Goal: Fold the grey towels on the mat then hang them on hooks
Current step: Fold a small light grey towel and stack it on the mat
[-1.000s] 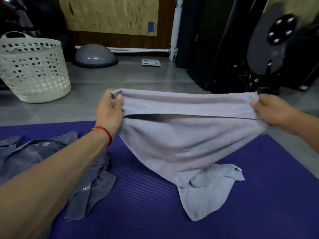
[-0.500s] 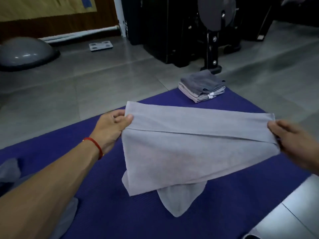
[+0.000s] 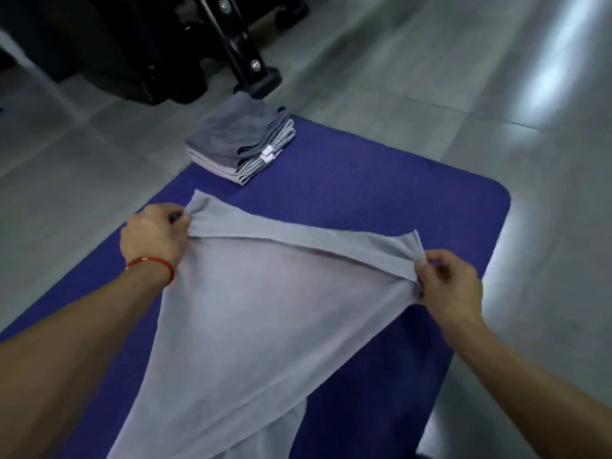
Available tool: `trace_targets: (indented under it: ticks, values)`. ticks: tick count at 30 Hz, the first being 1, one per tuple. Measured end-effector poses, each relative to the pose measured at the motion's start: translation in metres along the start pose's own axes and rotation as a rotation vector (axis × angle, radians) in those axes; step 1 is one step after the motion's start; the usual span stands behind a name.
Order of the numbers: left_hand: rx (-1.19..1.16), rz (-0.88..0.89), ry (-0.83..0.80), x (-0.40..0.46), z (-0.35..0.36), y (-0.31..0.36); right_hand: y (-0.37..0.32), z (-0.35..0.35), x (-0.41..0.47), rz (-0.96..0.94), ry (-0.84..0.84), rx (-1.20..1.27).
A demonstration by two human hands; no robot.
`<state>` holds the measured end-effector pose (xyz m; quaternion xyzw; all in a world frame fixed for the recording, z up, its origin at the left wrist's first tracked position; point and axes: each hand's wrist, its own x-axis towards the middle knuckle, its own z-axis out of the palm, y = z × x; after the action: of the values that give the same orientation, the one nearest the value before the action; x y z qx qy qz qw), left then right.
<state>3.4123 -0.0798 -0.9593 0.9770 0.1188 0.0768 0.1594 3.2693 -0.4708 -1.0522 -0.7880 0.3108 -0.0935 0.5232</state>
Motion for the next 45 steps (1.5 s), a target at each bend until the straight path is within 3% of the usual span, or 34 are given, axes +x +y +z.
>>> trace_targets:
  ticks: [3, 7, 9, 11, 13, 16, 19, 23, 26, 28, 31, 34, 36, 40, 43, 45]
  values:
    - [-0.148, 0.081, 0.010, 0.037, 0.014, 0.069, -0.032, -0.011, 0.038, -0.053, 0.186, -0.010]
    - [-0.398, 0.106, -0.035, 0.081, 0.031, 0.167, -0.056, -0.021, 0.097, 0.068, 0.399, 0.215]
    - [-0.515, 0.133, -0.162, 0.092, 0.033, 0.199, -0.061, -0.029, 0.126, 0.115, 0.355, 0.298]
    - [-0.455, 0.178, -0.296, 0.084, 0.040, 0.201, -0.062, -0.034, 0.141, 0.174, 0.167, 0.307]
    - [-0.270, 0.241, -0.408, 0.041, 0.057, 0.170, -0.056, -0.029, 0.131, 0.132, -0.023, 0.061]
    - [0.020, 0.297, -0.547, -0.076, 0.079, 0.080, -0.026, -0.005, 0.076, -0.162, -0.237, -0.201]
    - [0.217, 0.267, -0.393, -0.204, 0.076, -0.002, 0.013, 0.020, 0.016, -0.479, -0.428, -0.484]
    - [0.124, -0.044, -0.203, -0.286, 0.062, -0.062, 0.023, 0.055, -0.046, -1.025, -0.729, -0.747]
    - [-0.104, -0.228, -0.222, -0.302, 0.053, -0.096, 0.013, 0.087, -0.079, -1.494, -0.919, -0.858]
    - [-0.211, -0.311, -0.247, -0.299, 0.038, -0.105, 0.012, 0.106, -0.088, -1.632, -0.899, -0.851]
    - [-0.412, -0.560, -0.265, -0.294, 0.025, -0.114, 0.008, 0.121, -0.087, -1.646, -0.809, -0.776]
    - [-0.591, -0.604, -0.167, -0.283, 0.009, -0.128, -0.011, 0.121, -0.108, -1.685, -0.767, -0.733]
    - [-0.703, -0.635, -0.077, -0.272, -0.008, -0.141, -0.027, 0.115, -0.141, -1.590, -0.833, -0.653]
    - [-0.758, -0.658, 0.038, -0.255, -0.060, -0.168, -0.055, 0.094, -0.222, -1.312, -1.171, -0.453]
    - [-0.756, -0.613, 0.047, -0.258, -0.093, -0.196, -0.076, 0.098, -0.267, -0.990, -1.584, -0.346]
    - [-0.590, -0.659, 0.058, -0.276, -0.095, -0.219, -0.069, 0.115, -0.267, -1.108, -1.619, -0.330]
